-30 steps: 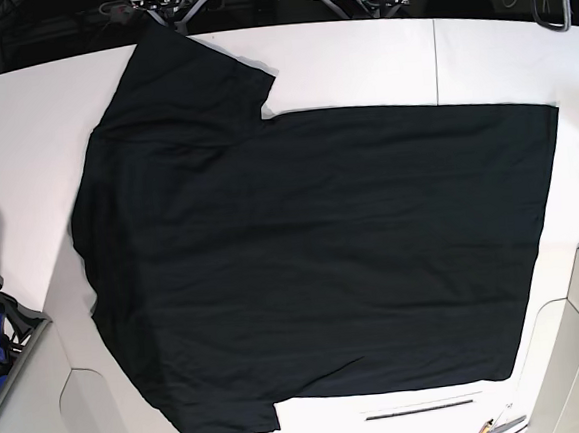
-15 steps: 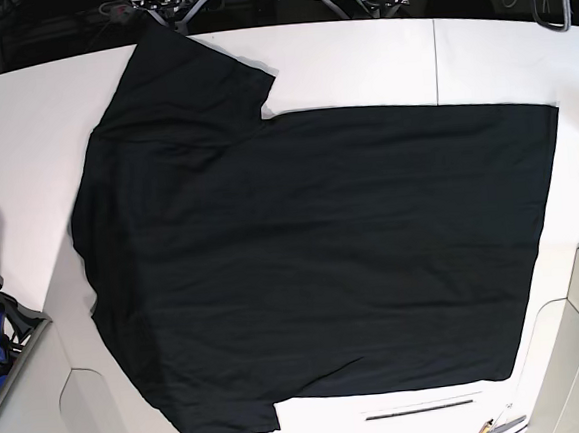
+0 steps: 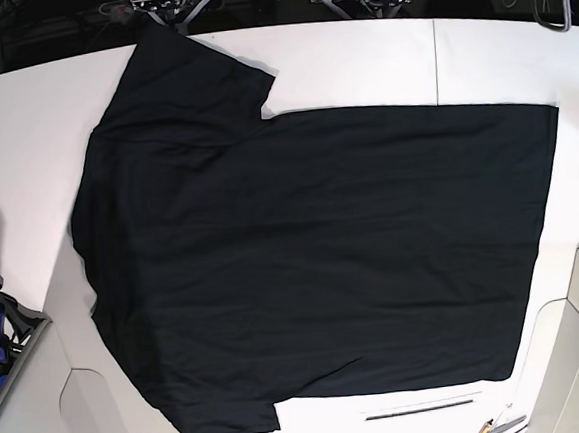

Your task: Fold the T-shirt properly

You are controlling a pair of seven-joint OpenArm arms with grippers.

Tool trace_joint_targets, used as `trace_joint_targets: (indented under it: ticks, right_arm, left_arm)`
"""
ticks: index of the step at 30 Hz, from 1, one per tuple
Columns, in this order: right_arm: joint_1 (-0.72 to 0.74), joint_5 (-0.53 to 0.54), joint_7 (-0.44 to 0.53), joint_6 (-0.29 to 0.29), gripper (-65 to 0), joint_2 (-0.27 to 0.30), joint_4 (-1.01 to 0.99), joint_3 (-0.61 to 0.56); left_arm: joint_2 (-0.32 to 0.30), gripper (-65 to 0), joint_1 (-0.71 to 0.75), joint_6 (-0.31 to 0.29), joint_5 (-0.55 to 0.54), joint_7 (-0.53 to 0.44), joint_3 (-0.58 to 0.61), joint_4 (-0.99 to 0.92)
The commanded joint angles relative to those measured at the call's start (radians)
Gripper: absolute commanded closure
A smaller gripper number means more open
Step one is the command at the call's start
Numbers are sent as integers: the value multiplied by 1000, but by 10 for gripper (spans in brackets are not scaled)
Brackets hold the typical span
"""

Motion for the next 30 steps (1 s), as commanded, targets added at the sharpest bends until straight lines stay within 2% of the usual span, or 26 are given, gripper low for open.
trace_joint_targets:
  ticks: [1,5,8,10,17,19,22,24,27,30]
  right_arm:
    - [-10,-11,4,-4,0,5,9,2]
    - [-44,-22,4,-3,0,18,37,2]
    - [-79,-21,4,-3,0,37,76,2]
    - [-111,-21,4,-3,0,52,111,2]
    - [-257,-21,4,2,0,119,279,2]
    - [-306,-20,4,29,0,143,341,2]
    - [-389,18,3,100,0,192,450,2]
    - [-450,55,3,126,0,232,529,2]
    - [-550,73,3,132,0,288,661,2]
    - [-662,73,1,132,0,342,812,2]
  left_arm:
    - [-14,0,10,-33,-12,-10,2,8]
    - [-55,0,66,-168,-69,-10,2,58]
    - [-80,0,128,-233,-119,-9,2,119]
    - [-97,0,175,-252,-138,-9,2,163]
    - [-155,0,355,-253,-174,-9,-3,343]
    - [-175,0,410,-255,-175,-9,-3,403]
    - [-211,0,498,-318,-200,-1,-3,506]
    - [-241,0,554,-372,-240,21,-3,575]
    - [-289,0,628,-440,-324,72,-3,680]
    - [-337,0,698,-463,-386,126,-7,780]
